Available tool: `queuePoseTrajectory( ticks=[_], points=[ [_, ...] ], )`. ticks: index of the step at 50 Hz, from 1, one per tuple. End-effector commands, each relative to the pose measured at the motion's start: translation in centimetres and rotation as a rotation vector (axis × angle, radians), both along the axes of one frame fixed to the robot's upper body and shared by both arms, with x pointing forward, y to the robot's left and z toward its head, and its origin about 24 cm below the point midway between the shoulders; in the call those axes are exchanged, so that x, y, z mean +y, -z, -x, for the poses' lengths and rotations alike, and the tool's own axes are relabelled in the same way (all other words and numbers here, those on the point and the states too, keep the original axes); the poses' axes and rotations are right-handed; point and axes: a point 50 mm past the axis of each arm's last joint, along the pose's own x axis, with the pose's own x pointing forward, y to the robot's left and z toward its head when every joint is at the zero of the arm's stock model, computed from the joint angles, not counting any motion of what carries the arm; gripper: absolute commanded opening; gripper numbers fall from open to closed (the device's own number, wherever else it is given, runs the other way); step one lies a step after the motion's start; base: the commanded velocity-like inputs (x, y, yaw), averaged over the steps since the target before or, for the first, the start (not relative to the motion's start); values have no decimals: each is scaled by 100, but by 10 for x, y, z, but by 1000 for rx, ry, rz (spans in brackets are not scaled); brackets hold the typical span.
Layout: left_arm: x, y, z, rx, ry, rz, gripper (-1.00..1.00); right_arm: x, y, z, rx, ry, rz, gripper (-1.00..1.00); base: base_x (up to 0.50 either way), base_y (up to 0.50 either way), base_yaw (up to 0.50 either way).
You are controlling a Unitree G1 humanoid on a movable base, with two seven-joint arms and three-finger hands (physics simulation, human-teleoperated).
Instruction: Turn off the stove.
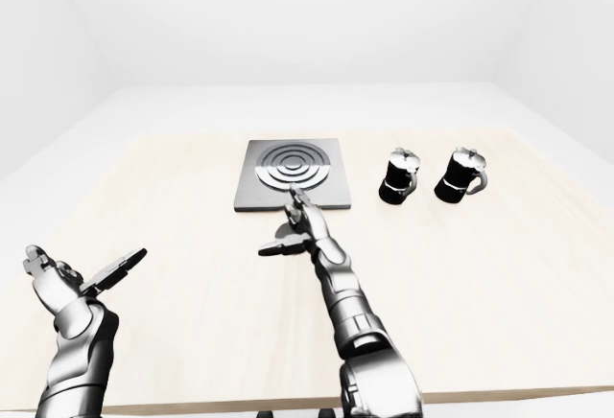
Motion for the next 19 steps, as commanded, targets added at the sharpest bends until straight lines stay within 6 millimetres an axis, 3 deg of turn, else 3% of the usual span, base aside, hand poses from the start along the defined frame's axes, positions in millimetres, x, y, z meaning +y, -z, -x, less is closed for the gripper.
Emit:
queuePoseTrajectory(
  ticks=[1,9,19],
  points=[
    [0,-2,0,-10,0,1,100,-53,-9,-24,29,145,127,100,0,0,0],
    [1,-1,0,-8,1,3,100,-62,-59,-37,-167,179,191,100,0,0,0],
    [1,-4,1,-18,1,-2,100,-54,-127,-30,-430,154,267,100,0,0,0]
  ],
)
